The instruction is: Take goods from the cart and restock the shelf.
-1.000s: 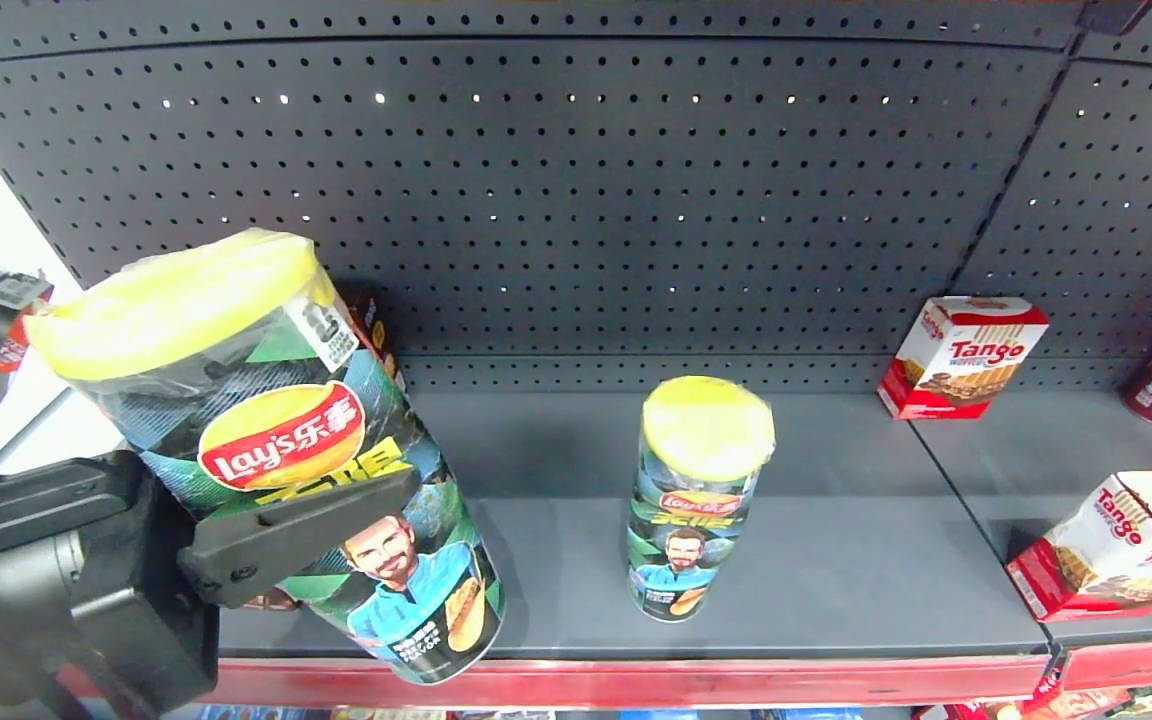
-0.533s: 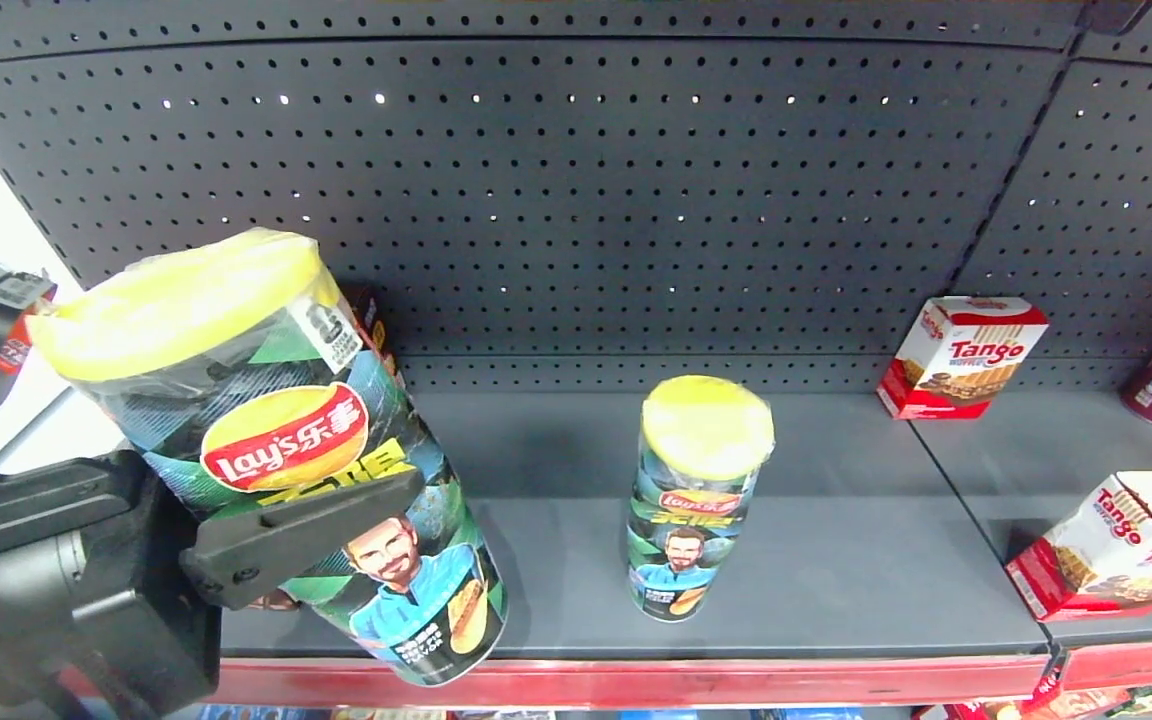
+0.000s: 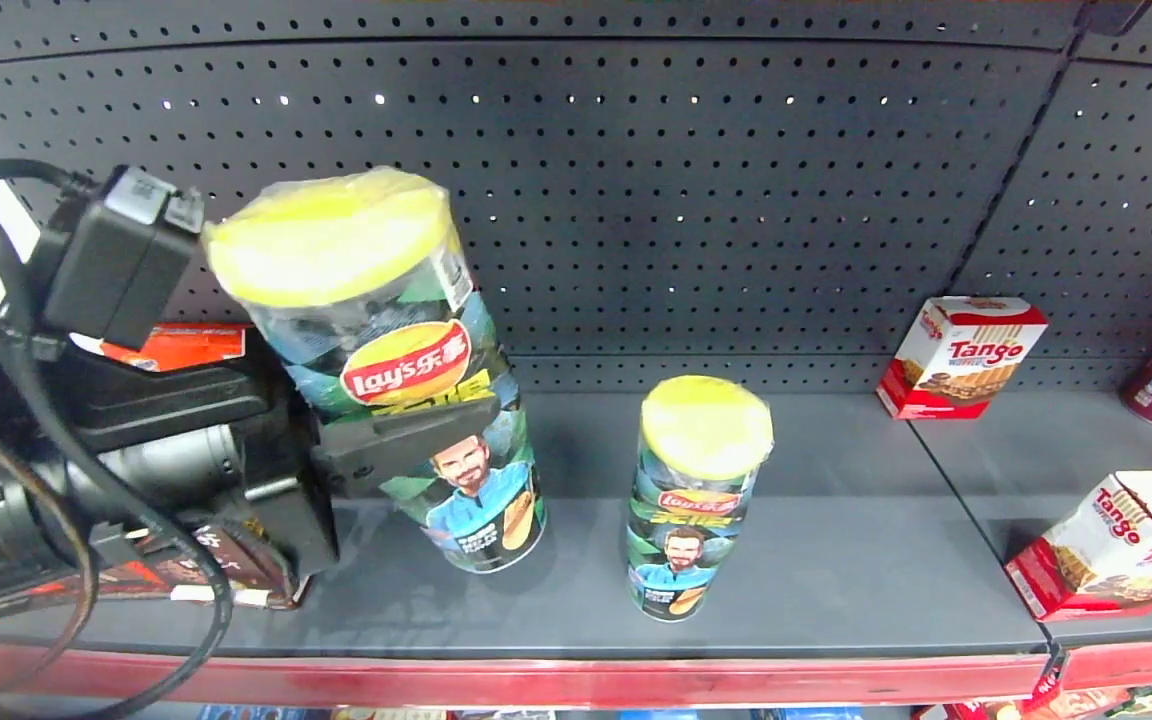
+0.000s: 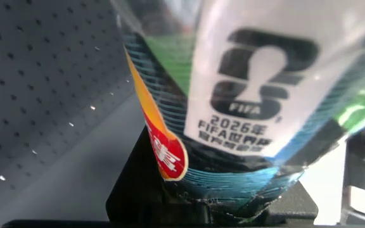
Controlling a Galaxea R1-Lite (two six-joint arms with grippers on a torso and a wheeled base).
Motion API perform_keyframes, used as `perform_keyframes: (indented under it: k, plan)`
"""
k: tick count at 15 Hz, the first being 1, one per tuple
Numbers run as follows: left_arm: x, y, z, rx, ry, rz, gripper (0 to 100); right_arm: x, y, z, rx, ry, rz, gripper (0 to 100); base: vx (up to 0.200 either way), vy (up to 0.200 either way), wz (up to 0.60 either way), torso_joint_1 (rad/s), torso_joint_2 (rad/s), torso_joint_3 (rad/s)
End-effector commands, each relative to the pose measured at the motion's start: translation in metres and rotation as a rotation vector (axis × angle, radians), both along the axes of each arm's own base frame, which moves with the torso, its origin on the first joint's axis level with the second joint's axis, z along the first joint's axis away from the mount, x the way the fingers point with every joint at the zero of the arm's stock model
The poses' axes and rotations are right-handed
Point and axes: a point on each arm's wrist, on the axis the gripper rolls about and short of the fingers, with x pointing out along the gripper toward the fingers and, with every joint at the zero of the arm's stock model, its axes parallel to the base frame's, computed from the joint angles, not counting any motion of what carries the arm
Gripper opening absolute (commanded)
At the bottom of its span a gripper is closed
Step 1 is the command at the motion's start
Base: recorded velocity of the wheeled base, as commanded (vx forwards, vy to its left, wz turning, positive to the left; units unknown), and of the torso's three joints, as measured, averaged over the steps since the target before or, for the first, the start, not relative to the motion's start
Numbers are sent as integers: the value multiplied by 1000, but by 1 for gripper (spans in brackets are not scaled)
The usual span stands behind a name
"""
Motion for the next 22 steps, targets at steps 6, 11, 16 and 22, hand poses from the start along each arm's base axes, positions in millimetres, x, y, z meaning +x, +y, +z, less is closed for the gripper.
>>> perform_keyframes:
  k: [6, 11, 16, 22]
  plan:
    - [75, -47, -2, 28, 34, -6, 0, 1, 0, 0, 0, 8, -1, 100, 0, 0, 0, 0, 0, 0]
    - [115, -59, 2, 91, 163, -13, 0, 1, 0, 0, 0, 7, -1, 100, 0, 0, 0, 0, 0, 0]
    - [160, -81, -22, 100, 150, -12, 0, 1, 0, 0, 0, 8, -1, 100, 0, 0, 0, 0, 0, 0]
    - [189, -93, -47, 112, 123, -9, 0, 1, 0, 0, 0, 8, -1, 100, 0, 0, 0, 0, 0, 0]
